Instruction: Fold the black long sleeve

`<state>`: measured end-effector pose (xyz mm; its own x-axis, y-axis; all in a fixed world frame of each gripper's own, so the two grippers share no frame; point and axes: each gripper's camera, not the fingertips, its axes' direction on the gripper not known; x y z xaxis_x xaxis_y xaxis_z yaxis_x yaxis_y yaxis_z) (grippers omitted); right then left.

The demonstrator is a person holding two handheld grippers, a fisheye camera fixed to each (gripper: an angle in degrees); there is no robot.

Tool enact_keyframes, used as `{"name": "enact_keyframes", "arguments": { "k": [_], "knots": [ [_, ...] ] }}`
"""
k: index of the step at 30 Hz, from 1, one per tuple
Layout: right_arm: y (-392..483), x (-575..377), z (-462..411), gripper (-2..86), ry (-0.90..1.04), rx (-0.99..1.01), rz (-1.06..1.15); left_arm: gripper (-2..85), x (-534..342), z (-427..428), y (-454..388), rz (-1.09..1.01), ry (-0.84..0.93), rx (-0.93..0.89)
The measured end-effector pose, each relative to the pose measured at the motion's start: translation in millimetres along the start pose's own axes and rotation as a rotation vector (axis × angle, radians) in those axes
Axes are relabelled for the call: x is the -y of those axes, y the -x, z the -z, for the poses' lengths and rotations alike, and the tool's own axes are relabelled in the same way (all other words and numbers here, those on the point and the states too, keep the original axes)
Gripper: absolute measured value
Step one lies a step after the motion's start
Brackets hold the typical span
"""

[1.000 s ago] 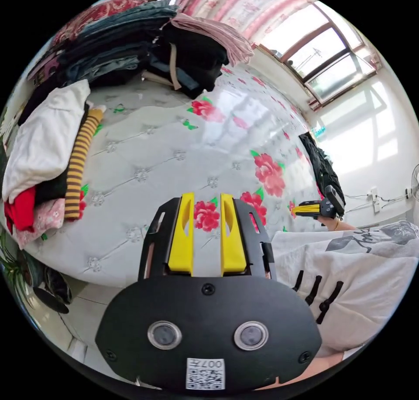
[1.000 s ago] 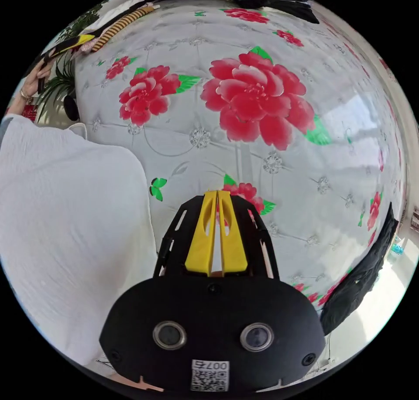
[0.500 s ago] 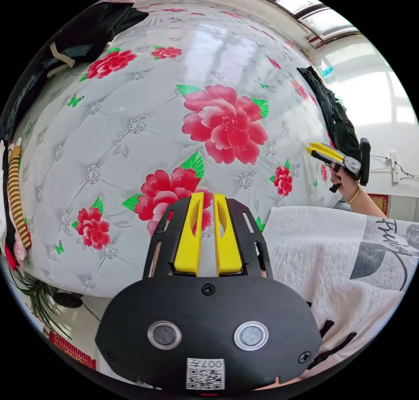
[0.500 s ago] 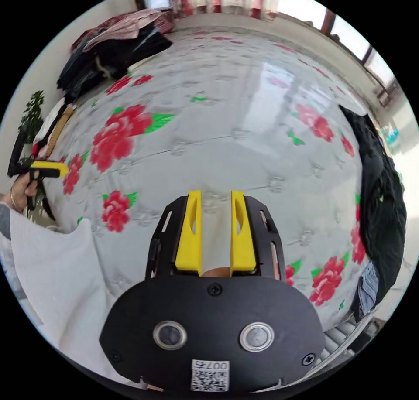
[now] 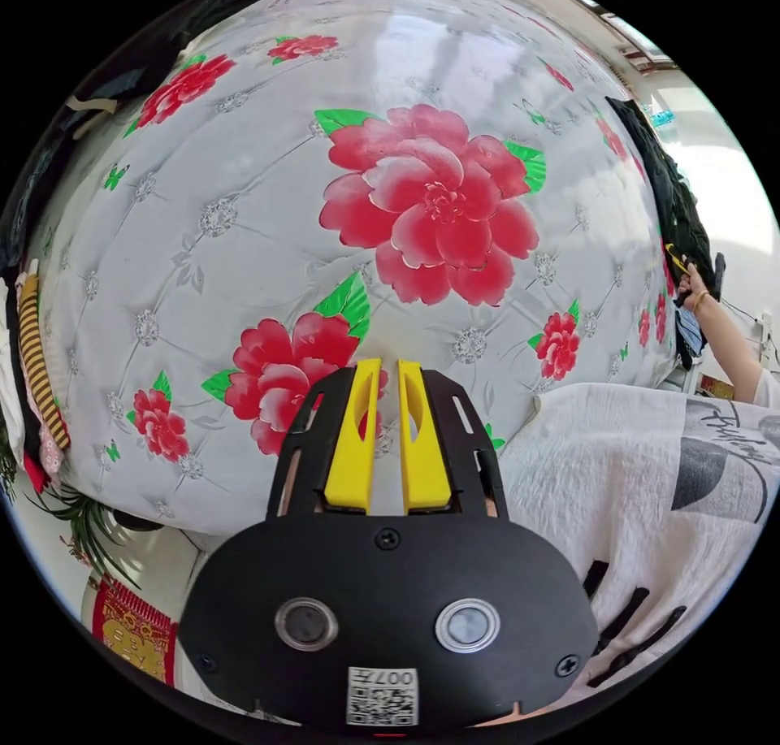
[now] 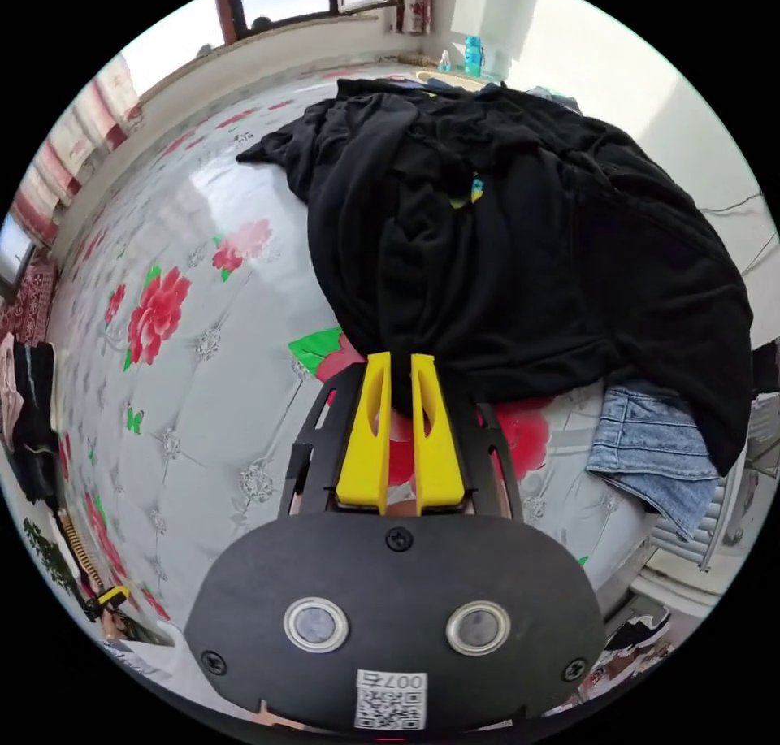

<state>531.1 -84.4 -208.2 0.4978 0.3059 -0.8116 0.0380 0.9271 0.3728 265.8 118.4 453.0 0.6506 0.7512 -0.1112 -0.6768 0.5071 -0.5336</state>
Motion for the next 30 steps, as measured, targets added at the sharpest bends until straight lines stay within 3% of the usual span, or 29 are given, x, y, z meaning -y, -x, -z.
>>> {"name": "enact_keyframes", "arguments": {
  "k": [3,7,11,17,21,24,30],
  "knots": [
    [-7,3,-2,1.2,0.068,0.117,0.052,4.6,7,-1,-1,-0.041,0.02,0.018],
    [40,-41,25,0.5,-0.058,0.242,0.208,4.5,7,-1,-5,-0.114,0.007,0.063],
    [91,-86,45,0.4,-0.048,0.433,0.315,3.6,-1,-2,7,-0.089,-0.056,0.022],
    [280,-222,54,0.7,0.225,0.735,0.769,-0.5,-25,-3,46,-0.025,-0.146,-0.144],
    [399,-327,64,1.5,0.467,1.057,1.037,-0.5,-63,4,92,0.075,-0.255,-0.312],
    [431,-354,84,1.7,0.512,1.033,1.277,-0.6,-95,10,132,0.148,-0.308,-0.345],
    [363,-296,102,3.4,0.237,0.915,0.992,2.3,-159,27,195,0.225,-0.396,-0.306]
  ]
}}
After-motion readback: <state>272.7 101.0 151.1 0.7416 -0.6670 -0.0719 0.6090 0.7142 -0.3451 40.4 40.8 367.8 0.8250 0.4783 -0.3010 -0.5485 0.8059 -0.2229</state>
